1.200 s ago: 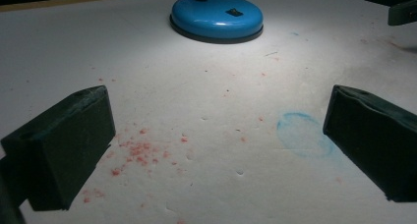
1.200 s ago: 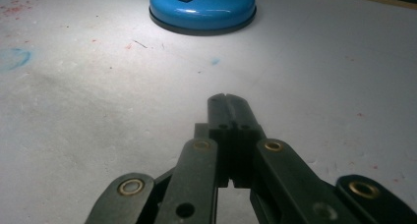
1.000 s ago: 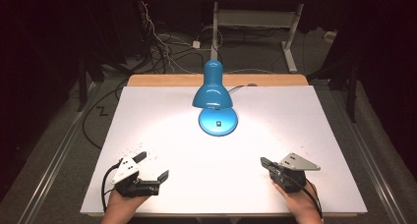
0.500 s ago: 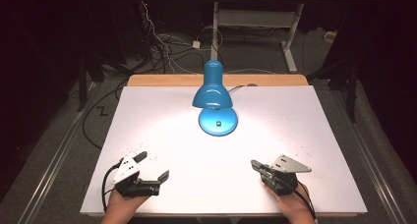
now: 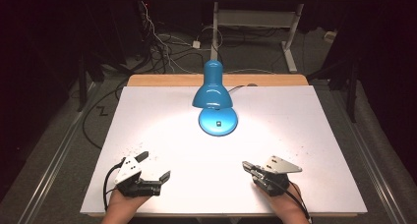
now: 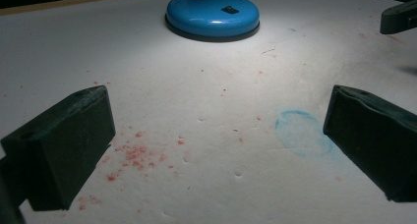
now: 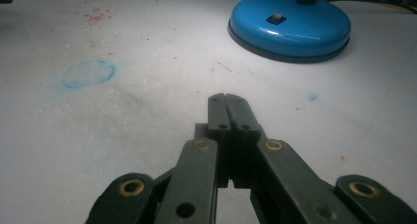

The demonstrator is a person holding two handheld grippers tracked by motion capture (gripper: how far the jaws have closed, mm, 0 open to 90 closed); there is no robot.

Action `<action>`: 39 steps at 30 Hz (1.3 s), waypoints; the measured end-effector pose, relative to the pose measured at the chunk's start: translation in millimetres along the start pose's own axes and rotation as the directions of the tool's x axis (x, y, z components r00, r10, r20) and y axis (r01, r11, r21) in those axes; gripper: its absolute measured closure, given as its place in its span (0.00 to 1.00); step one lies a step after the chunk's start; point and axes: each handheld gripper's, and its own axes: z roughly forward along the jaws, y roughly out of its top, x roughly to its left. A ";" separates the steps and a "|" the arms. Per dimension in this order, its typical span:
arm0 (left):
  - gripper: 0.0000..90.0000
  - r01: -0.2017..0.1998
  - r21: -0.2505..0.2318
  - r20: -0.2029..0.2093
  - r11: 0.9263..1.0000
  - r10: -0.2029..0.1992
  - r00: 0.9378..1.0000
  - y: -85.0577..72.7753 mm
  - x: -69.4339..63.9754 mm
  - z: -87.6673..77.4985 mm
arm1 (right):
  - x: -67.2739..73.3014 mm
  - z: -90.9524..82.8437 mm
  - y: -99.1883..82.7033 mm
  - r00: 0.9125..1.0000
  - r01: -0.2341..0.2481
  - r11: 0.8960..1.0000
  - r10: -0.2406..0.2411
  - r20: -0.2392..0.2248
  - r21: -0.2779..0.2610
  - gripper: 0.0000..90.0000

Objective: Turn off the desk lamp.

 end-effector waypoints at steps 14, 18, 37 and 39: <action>0.00 0.020 -0.004 0.001 1.000 -0.020 1.000 -1.0 3.3 -2.7 | -11.2 24.9 14.3 0.998 -0.058 0.998 0.057 -0.016 -0.035 1.00; 0.00 0.028 -0.004 0.001 1.000 -0.028 1.000 -0.8 4.0 -2.2 | -14.7 34.6 21.6 0.999 -0.053 0.998 0.053 -0.010 -0.027 1.00; 0.00 -0.005 -0.005 0.019 1.000 0.005 1.000 -0.4 0.1 1.8 | -29.9 72.4 46.3 0.997 -0.068 0.998 0.068 0.020 -0.007 1.00; 0.00 -0.004 -0.005 0.019 1.000 0.004 1.000 -0.5 0.2 1.8 | -31.0 74.1 46.9 0.997 -0.068 0.998 0.068 0.021 -0.008 1.00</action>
